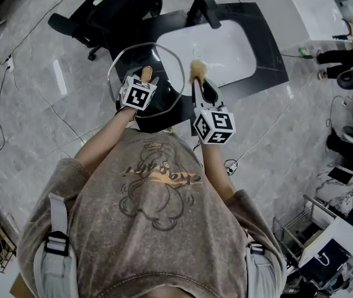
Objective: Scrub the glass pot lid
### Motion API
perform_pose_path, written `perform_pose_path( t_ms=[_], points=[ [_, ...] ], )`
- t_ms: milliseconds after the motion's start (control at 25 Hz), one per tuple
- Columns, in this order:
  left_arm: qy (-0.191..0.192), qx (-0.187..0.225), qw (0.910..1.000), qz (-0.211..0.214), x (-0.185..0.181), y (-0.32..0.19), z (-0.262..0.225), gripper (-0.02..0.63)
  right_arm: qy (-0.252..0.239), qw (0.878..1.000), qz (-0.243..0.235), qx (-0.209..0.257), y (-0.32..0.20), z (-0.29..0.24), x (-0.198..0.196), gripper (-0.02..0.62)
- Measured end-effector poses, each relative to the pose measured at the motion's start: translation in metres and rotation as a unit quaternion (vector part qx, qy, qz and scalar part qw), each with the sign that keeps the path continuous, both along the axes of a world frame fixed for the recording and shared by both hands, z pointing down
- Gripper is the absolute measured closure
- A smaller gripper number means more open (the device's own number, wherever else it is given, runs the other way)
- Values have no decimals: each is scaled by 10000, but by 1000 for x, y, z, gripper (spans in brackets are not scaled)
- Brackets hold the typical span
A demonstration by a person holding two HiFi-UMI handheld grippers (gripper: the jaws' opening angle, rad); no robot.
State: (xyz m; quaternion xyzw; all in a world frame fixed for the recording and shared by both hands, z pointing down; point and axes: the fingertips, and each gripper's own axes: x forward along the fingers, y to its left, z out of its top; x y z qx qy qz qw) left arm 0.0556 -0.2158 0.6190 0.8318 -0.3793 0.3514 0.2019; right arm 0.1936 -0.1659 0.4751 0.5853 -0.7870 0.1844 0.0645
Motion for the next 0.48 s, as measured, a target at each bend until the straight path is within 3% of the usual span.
perform_pose_path(
  t_ms=[200, 360, 480],
  points=[
    [70, -24, 9998, 203, 5, 18, -3, 364, 136, 9989, -450, -53, -13, 0, -9, 531],
    [189, -88, 9994, 261, 11, 30, -7, 376, 439, 9921, -1171, -75, -35, 3, -29, 531],
    [264, -19, 9992, 293, 16, 35, -12, 400, 688, 9803, -1841, -199, -52, 13, -56, 531]
  ],
)
